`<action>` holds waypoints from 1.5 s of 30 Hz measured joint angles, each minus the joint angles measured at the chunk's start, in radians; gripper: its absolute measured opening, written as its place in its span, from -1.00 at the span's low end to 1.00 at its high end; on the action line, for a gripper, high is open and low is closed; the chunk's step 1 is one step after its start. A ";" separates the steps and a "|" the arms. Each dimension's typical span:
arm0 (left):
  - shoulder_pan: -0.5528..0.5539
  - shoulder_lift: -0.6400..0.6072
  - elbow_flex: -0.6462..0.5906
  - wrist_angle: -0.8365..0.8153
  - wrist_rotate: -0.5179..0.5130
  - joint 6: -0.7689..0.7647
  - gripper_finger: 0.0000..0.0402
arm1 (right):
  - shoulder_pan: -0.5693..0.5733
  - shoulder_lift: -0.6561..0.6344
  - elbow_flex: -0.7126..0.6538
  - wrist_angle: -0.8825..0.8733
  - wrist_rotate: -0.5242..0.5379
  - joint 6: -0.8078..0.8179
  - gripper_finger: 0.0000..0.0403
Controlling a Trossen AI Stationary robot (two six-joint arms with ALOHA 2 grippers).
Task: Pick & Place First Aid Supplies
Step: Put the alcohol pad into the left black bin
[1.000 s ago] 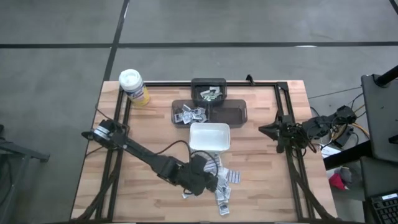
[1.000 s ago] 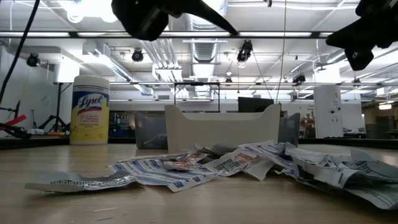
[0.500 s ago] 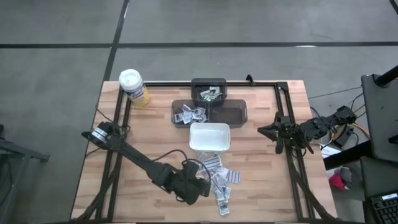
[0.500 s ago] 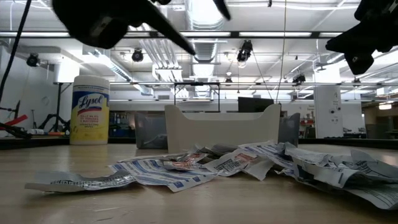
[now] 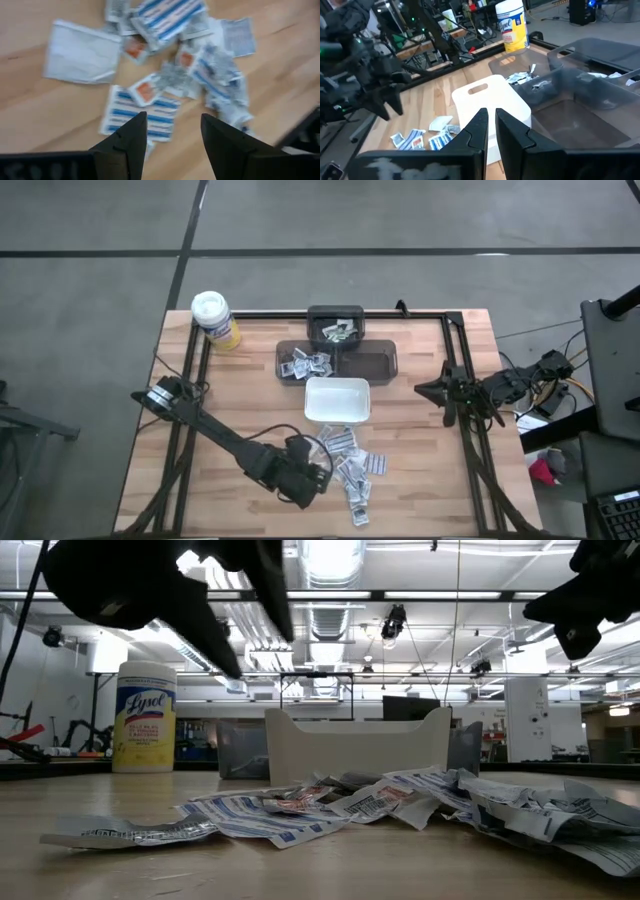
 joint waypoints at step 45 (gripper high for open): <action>-0.003 -0.791 -0.812 -0.035 -0.076 0.313 -0.11 | 0.089 1.143 0.592 0.066 -0.471 0.022 -0.83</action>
